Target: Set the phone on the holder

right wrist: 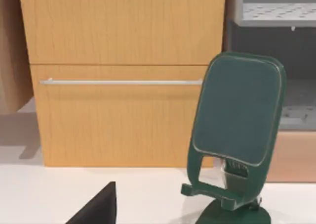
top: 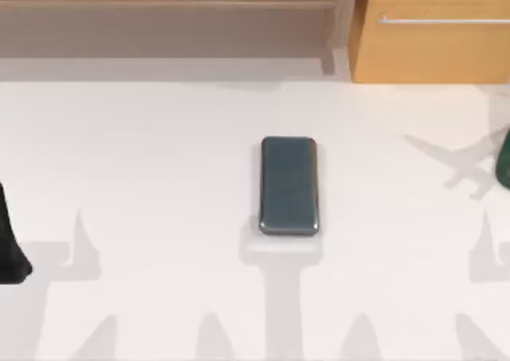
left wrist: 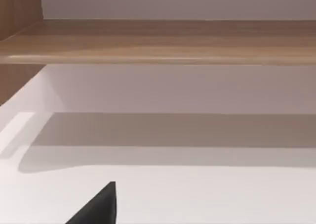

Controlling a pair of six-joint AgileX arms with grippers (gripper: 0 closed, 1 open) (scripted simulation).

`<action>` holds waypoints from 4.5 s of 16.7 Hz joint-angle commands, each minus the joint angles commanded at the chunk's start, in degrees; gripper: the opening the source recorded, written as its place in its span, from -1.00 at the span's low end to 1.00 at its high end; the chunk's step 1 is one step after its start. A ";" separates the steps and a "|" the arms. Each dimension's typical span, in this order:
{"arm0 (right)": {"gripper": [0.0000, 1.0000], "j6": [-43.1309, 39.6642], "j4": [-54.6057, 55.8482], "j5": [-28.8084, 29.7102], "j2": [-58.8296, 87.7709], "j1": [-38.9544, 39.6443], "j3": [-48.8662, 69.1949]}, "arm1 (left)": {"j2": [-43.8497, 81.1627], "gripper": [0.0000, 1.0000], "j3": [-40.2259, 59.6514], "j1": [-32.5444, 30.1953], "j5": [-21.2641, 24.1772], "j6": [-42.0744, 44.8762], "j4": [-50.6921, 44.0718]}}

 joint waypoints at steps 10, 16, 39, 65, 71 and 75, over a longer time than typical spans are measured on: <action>1.00 4.07 -10.00 0.41 18.96 4.26 18.01 | 0.00 1.00 0.00 0.00 0.00 0.00 0.00; 1.00 11.48 -26.50 0.86 49.15 11.51 46.60 | 0.00 1.00 0.00 0.00 0.00 0.00 0.00; 1.00 38.67 -78.13 1.19 142.35 35.61 131.92 | 0.00 1.00 0.00 0.00 0.00 0.00 0.00; -0.36 38.63 -62.30 1.23 145.16 35.54 118.90 | 0.00 1.00 0.00 0.00 0.00 0.00 0.00; -1.00 38.63 -62.30 1.23 145.16 35.54 118.90 | 0.00 1.00 0.00 0.00 0.00 0.00 0.00; -1.00 38.63 -62.30 1.23 145.16 35.54 118.90 | 0.00 1.00 0.00 0.00 0.00 0.00 0.00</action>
